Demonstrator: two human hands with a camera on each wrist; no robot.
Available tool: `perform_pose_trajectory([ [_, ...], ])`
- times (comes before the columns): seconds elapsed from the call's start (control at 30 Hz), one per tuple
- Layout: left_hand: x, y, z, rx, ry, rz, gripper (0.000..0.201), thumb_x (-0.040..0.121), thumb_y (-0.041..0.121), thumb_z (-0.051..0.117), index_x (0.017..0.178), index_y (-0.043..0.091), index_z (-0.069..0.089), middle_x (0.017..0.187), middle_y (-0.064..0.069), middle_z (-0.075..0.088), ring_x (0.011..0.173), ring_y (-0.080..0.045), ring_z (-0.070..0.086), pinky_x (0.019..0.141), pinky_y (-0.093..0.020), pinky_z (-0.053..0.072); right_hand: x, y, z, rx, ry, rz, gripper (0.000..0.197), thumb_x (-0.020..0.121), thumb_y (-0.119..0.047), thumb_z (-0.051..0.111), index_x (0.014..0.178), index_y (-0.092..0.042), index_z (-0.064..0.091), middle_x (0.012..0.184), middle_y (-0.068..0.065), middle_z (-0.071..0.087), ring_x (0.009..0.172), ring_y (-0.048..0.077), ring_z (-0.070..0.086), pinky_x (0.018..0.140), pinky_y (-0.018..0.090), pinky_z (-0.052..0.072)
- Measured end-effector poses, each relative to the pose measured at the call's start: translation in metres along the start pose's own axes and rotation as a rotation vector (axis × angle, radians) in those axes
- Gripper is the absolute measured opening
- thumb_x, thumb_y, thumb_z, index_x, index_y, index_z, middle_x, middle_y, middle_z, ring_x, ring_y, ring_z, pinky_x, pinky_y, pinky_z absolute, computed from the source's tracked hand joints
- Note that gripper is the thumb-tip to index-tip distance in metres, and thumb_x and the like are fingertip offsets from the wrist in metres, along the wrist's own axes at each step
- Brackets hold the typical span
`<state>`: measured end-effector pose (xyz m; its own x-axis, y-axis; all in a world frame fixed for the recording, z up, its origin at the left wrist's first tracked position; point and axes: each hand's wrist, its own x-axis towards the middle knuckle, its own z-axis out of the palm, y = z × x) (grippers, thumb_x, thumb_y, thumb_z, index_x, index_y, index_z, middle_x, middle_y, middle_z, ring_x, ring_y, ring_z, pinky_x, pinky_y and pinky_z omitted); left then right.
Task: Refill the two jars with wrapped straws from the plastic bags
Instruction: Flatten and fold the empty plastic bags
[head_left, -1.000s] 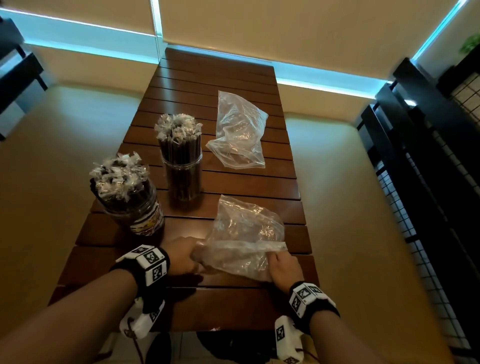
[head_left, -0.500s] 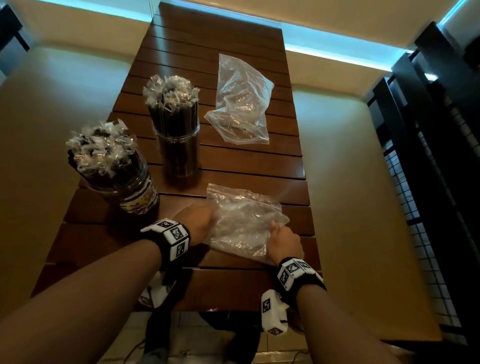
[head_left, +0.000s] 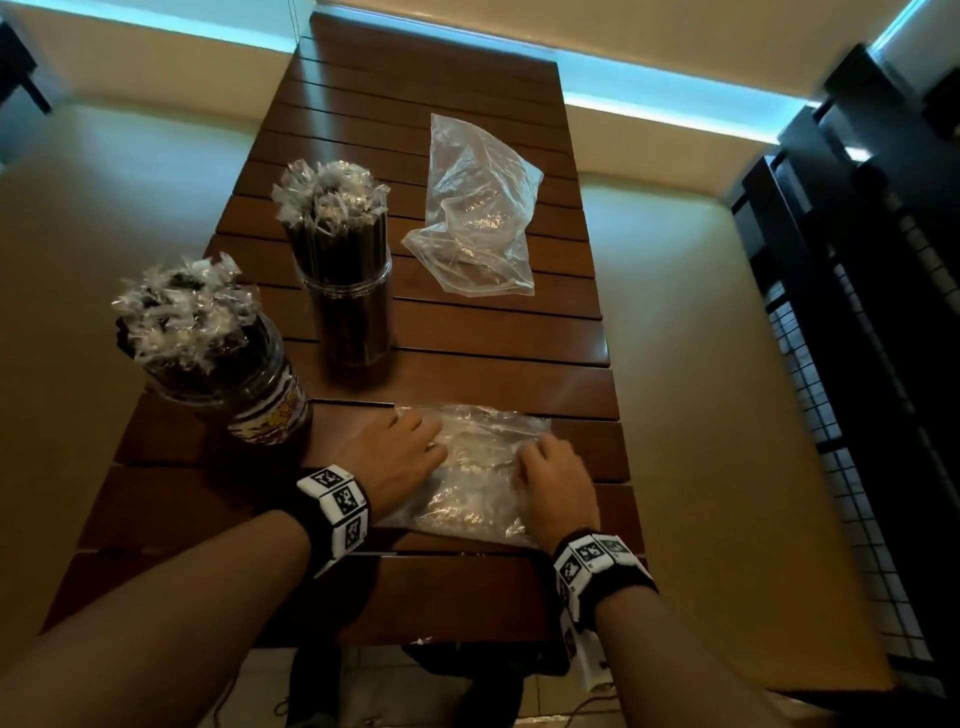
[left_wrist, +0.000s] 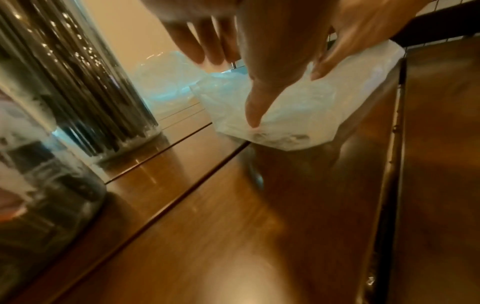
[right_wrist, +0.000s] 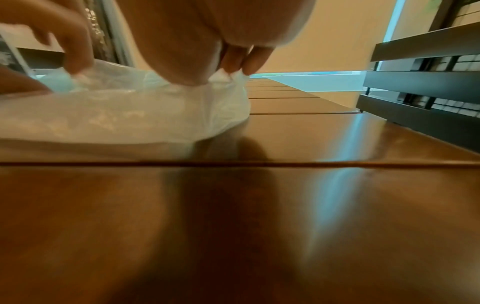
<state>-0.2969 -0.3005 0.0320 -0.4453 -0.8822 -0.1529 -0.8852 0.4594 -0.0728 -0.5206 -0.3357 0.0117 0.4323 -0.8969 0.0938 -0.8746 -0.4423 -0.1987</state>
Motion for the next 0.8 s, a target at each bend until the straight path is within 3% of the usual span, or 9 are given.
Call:
perform_pose_trajectory([
  [0.07, -0.005, -0.003, 0.004, -0.148, -0.174, -0.003, 0.032, 0.094, 0.027, 0.051, 0.125, 0.02, 0.05, 0.125, -0.003, 0.048, 0.105, -0.019, 0.05, 0.084, -0.031, 0.045, -0.011, -0.005, -0.005, 0.134, -0.141, -0.074, 0.04, 0.084, -0.058, 0.058, 0.108, -0.027, 0.056, 0.113, -0.006, 0.05, 0.098, 0.009, 0.046, 0.083, 0.029, 0.048],
  [0.13, -0.013, -0.008, 0.002, -0.327, -0.167, -0.046, 0.044, 0.089, 0.045, 0.052, 0.127, 0.024, 0.047, 0.13, 0.002, 0.042, 0.103, -0.014, 0.05, 0.079, -0.027, 0.05, -0.019, -0.004, -0.01, 0.094, -0.337, -0.118, 0.081, 0.073, -0.082, 0.045, 0.136, -0.031, 0.04, 0.138, -0.004, 0.036, 0.124, 0.014, 0.034, 0.103, 0.036, 0.038],
  [0.2, -0.021, -0.014, 0.003, -0.306, -0.214, -0.016, 0.071, 0.08, 0.068, 0.049, 0.136, 0.026, 0.038, 0.141, 0.002, 0.03, 0.118, -0.017, 0.045, 0.083, -0.032, 0.053, -0.021, 0.002, -0.015, -0.007, -0.47, -0.187, 0.099, 0.067, -0.084, 0.046, 0.148, -0.033, 0.022, 0.153, -0.001, 0.022, 0.136, 0.021, 0.024, 0.112, 0.043, 0.029],
  [0.27, -0.026, -0.016, 0.003, -0.18, -0.274, 0.006, 0.086, 0.078, 0.072, 0.049, 0.146, 0.024, 0.027, 0.152, 0.0, 0.019, 0.135, -0.021, 0.033, 0.095, -0.037, 0.048, -0.02, 0.009, -0.017, -0.05, -0.452, -0.23, 0.078, 0.078, -0.065, 0.049, 0.146, -0.031, 0.028, 0.152, -0.002, 0.03, 0.135, 0.021, 0.033, 0.109, 0.042, 0.033],
  [0.37, -0.028, -0.013, 0.01, -0.301, -0.15, -0.095, 0.054, 0.09, 0.041, 0.052, 0.14, 0.02, 0.045, 0.148, 0.0, 0.04, 0.127, -0.022, 0.047, 0.097, -0.033, 0.044, -0.016, 0.018, -0.015, -0.026, -0.289, -0.249, 0.027, 0.095, -0.037, 0.042, 0.119, -0.029, 0.052, 0.123, -0.008, 0.058, 0.106, 0.014, 0.058, 0.097, 0.038, 0.042],
  [0.43, -0.029, -0.014, 0.012, -0.436, -0.074, -0.193, 0.037, 0.091, 0.031, 0.05, 0.126, 0.021, 0.059, 0.131, 0.002, 0.059, 0.113, -0.022, 0.058, 0.091, -0.033, 0.047, -0.011, 0.017, -0.014, 0.101, -0.225, -0.122, 0.018, 0.1, -0.035, 0.038, 0.1, -0.027, 0.055, 0.092, -0.009, 0.064, 0.079, 0.014, 0.061, 0.083, 0.037, 0.048],
  [0.5, -0.03, -0.015, 0.009, -0.542, -0.019, -0.335, 0.032, 0.093, 0.03, 0.048, 0.118, 0.024, 0.066, 0.119, 0.001, 0.067, 0.109, -0.024, 0.062, 0.092, -0.037, 0.047, -0.004, 0.014, -0.013, 0.2, -0.192, 0.039, 0.023, 0.101, -0.04, 0.035, 0.095, -0.024, 0.051, 0.078, -0.006, 0.063, 0.066, 0.019, 0.062, 0.066, 0.039, 0.052],
  [0.63, -0.021, -0.01, -0.001, -0.547, -0.074, -0.622, 0.025, 0.098, 0.022, 0.047, 0.112, 0.02, 0.067, 0.113, -0.006, 0.068, 0.106, -0.027, 0.06, 0.09, -0.035, 0.046, 0.008, 0.005, -0.01, 0.126, -0.281, 0.272, 0.022, 0.102, -0.042, 0.032, 0.102, -0.022, 0.04, 0.085, 0.004, 0.066, 0.075, 0.029, 0.065, 0.066, 0.04, 0.054],
  [0.8, -0.013, -0.005, -0.004, -0.556, -0.253, -0.873, 0.022, 0.094, 0.025, 0.05, 0.106, 0.015, 0.066, 0.115, -0.009, 0.065, 0.102, -0.028, 0.064, 0.077, -0.031, 0.05, 0.007, -0.015, -0.001, 0.066, -0.214, 0.35, 0.021, 0.097, -0.041, 0.047, 0.105, -0.023, 0.04, 0.102, 0.0, 0.059, 0.085, 0.029, 0.064, 0.061, 0.033, 0.045],
])
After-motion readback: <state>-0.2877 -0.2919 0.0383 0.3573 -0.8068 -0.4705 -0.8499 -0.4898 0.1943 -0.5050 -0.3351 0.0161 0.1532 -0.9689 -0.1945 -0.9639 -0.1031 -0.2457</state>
